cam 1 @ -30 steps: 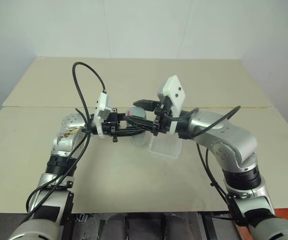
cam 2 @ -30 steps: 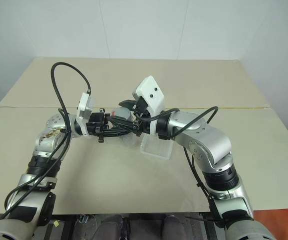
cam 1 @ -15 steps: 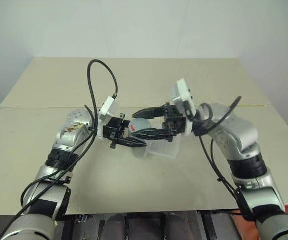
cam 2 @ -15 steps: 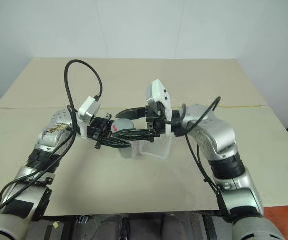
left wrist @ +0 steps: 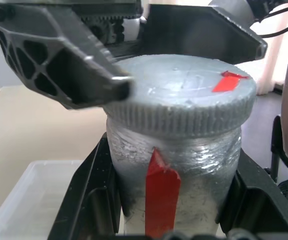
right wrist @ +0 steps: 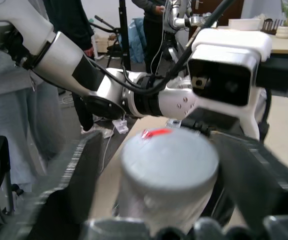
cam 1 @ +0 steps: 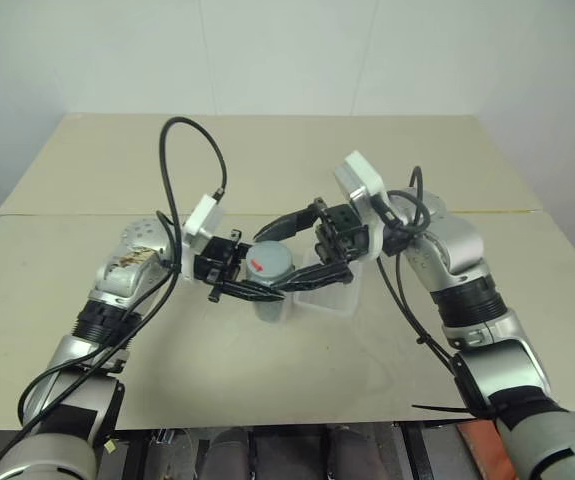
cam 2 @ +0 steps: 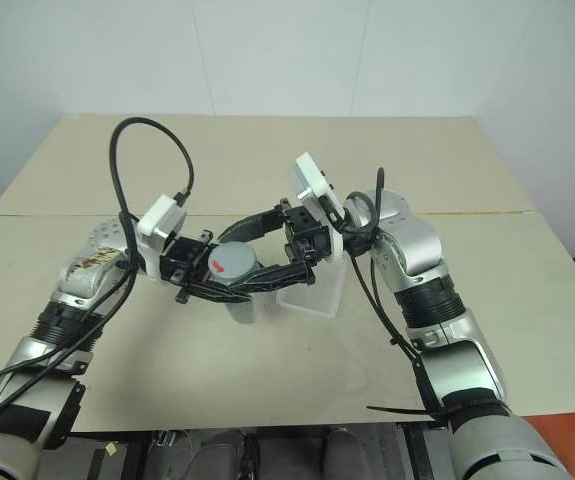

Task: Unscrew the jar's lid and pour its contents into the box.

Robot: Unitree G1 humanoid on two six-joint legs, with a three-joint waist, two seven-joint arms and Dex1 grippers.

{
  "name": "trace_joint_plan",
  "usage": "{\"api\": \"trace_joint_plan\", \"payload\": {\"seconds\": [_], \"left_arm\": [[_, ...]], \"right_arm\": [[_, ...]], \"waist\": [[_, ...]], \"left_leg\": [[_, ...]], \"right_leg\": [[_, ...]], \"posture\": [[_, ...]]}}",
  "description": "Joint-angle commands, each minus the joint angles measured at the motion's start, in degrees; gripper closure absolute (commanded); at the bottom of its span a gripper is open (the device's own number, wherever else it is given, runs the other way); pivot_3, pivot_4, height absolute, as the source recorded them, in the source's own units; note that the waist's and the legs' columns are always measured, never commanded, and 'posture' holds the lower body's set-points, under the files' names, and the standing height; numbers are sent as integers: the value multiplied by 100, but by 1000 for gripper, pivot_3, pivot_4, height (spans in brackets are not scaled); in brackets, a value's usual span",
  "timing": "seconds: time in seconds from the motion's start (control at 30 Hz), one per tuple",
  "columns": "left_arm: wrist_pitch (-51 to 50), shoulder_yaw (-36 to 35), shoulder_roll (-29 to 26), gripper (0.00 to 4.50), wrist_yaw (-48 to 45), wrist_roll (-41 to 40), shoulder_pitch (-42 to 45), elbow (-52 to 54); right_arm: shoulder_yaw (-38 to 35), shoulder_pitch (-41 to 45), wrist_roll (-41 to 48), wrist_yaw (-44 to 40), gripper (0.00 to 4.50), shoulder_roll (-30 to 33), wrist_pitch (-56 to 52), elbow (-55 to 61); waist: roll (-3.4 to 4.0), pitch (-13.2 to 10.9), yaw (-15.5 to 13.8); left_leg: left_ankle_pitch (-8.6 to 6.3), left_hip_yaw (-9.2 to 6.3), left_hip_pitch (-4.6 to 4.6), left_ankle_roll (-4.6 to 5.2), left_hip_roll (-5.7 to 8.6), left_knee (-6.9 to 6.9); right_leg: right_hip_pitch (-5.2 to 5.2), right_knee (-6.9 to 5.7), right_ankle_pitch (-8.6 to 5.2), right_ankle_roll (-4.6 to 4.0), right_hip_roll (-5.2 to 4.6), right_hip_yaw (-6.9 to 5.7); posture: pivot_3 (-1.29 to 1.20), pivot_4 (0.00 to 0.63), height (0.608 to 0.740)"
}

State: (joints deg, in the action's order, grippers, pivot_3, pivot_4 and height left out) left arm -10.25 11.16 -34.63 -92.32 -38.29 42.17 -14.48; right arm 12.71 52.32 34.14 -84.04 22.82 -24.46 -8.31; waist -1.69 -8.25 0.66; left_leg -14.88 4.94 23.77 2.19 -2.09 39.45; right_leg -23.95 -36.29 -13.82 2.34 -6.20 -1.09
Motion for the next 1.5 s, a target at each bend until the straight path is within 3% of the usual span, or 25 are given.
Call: {"api": "trace_joint_plan", "payload": {"seconds": [0.03, 0.33, 0.6, 0.83, 1.07, 1.5], "left_arm": [[15, -386, -21, 2495, 16, 95, 9, -22], [-10, -768, 22, 2495, 647, 585, -290, -51], [-101, -839, 144, 2495, 984, 740, -439, 83], [-145, -860, 213, 2495, 1050, 760, -400, 109], [-194, -912, 220, 2495, 1074, 754, -434, 202], [-213, -1002, 153, 2495, 1026, 736, -500, 231]], "right_arm": [[-317, -160, 12, 373, 63, 35, -30, 402], [-794, -1008, -360, 2836, 63, -181, -275, 2155], [-256, -1254, -719, 4273, 63, -541, -932, 3190], [339, -1159, -1493, 4995, 63, -857, -943, 2946], [374, -1051, -1851, 5383, 63, -1073, -1079, 2651], [-58, -1419, -1671, 5311, 63, -514, -1309, 3133]], "waist": [[0, 0, -3], [0, 0, 0], [0, 0, 3], [0, 0, 9], [0, 0, 10], [0, 0, 12]], "left_leg": [[2, 0, 7, -3, 0, 5], [15, 1, 36, -26, -4, 30], [12, 0, 38, -20, -3, 35], [3, 0, 38, -5, -3, 37], [6, -1, 38, -11, -3, 37], [1, -2, 38, -3, -3, 37]], "right_leg": [[-8, -4, 0, 0, 0, 0], [-26, -12, 0, 1, 0, -5], [-30, -27, 0, 1, 0, -4], [-31, -28, 0, 1, 0, -4], [-31, -28, 0, 1, 0, -5], [-30, -28, 0, 1, 0, -5]], "posture": [[0, 150, 740], [0, 150, 740], [0, 150, 740], [0, 150, 740], [0, 150, 740], [0, 150, 740]]}}
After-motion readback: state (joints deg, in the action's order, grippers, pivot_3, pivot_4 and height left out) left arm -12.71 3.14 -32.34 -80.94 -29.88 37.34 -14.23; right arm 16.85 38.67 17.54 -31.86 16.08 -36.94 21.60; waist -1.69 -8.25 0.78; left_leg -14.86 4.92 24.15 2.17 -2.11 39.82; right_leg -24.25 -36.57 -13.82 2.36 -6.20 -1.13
